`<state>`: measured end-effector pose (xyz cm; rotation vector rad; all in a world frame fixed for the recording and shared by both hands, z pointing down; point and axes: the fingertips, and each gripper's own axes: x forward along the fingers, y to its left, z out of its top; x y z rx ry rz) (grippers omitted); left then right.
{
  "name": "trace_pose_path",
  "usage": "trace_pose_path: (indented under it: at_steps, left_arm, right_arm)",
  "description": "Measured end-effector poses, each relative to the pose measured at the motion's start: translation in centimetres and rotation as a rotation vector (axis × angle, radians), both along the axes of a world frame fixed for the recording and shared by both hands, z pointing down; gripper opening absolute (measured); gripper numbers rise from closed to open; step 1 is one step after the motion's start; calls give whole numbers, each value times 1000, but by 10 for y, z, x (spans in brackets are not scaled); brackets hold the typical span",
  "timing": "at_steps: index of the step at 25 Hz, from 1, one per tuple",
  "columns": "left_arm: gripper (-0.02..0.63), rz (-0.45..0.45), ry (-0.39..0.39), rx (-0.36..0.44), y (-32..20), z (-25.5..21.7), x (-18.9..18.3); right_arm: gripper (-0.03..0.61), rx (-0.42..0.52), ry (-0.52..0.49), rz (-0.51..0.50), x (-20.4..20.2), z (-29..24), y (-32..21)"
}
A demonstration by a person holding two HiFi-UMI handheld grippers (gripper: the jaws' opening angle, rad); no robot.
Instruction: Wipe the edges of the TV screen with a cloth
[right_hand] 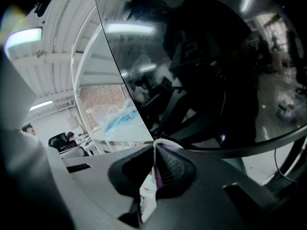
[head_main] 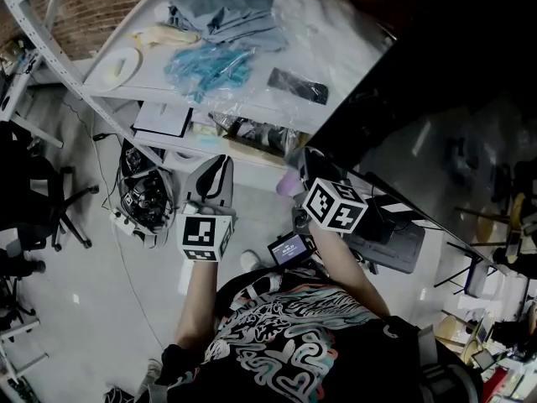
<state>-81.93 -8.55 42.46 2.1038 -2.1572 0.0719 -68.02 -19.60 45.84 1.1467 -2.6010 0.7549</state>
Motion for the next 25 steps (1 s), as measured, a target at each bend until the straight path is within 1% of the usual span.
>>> trace_pose_path:
  at_steps: [3,6,11,14,17,21,25]
  left_arm:
    - [40,-1,-2,1,4,-2,-1]
    - [40,8,-8,-2,9,-3,2]
    - [40,49,-20,17,12,-17,17]
    - [40,88,-31,31,7,-21,35]
    - [40,111,-34,32,5,-19,54]
    - [40,124,-35,45,11,-27,87]
    - [40,131,-38,54,30,-39,127]
  right_arm:
    - [37,25,16,-17,-5,0,2]
    - [37,74,49,-49,-3,-1,9]
    - [37,180,112,-73,16,-14,26]
    - [37,237,151,-72,35,-19,34]
    - [37,271,165,-76,54,-23,45]
    - [37,327,170,-77,92,-36,65]
    - [37,369,155,-95,130,-54,89]
